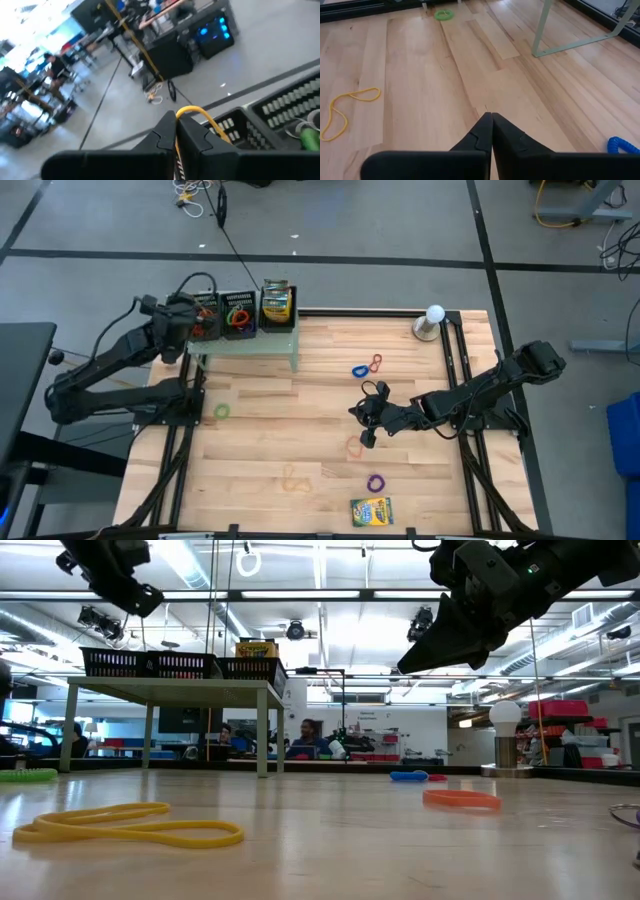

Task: Pick & Place Office Desk Supplies
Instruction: Put the yellow rubber band into the left black bin on the shelf, then put the green spring keychain into the middle black bin on the shelf

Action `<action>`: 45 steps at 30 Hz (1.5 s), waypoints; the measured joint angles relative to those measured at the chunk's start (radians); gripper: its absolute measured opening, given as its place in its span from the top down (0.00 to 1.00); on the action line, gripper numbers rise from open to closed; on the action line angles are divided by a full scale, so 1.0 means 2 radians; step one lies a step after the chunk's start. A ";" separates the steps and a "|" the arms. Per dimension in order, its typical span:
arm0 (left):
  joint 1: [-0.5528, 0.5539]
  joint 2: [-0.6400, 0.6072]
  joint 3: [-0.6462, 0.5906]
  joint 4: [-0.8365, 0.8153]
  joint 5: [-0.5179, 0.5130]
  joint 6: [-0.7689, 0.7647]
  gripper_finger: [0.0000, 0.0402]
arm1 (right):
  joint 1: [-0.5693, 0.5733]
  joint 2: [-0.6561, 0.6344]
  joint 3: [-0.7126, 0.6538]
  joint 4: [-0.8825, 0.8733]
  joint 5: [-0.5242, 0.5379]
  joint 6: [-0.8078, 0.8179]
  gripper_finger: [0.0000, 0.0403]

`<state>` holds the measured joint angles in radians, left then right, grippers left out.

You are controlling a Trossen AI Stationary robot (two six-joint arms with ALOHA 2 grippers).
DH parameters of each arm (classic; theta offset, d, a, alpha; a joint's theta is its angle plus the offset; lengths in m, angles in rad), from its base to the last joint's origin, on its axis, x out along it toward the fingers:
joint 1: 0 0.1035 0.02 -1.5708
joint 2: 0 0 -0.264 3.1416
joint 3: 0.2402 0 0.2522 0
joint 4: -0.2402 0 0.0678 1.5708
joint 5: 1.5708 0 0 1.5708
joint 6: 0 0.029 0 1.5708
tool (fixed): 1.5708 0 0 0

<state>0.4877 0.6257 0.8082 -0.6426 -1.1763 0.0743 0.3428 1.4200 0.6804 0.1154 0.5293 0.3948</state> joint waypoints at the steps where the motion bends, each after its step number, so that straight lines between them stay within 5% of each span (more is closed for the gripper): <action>1: 0.009 0.002 0.000 -0.004 0.002 -0.007 0.96 | 0.000 0.000 0.000 0.000 0.000 0.000 0.97; 14: 0.104 0.066 0.025 -0.173 0.155 -0.057 0.64 | 0.000 0.000 0.000 0.000 0.000 0.000 0.97; 19: 0.118 0.081 0.073 -0.225 0.166 -0.065 0.57 | 0.000 0.000 0.000 0.000 0.000 0.000 0.97; 27: 0.117 0.087 0.144 -0.287 0.269 -0.083 0.52 | 0.000 0.000 0.000 0.000 0.000 0.000 0.97; 31: 0.110 0.082 0.161 -0.325 0.387 -0.073 0.57 | 0.000 0.000 0.000 0.000 0.000 0.000 0.97; 36: 0.042 0.063 0.144 -0.373 0.533 -0.102 0.75 | 0.000 0.000 0.000 0.000 0.000 -0.002 0.97; 41: -0.079 0.041 0.101 -0.381 0.527 -0.179 0.96 | 0.000 0.000 0.000 0.000 0.000 -0.004 0.97; 45: -0.165 0.037 0.086 -0.381 0.448 -0.224 0.98 | -0.005 0.000 0.000 0.000 -0.001 -0.004 0.97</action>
<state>0.1577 0.7001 0.9797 -1.4053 -0.2812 -0.3734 0.3318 1.4200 0.6800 0.1150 0.5282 0.3868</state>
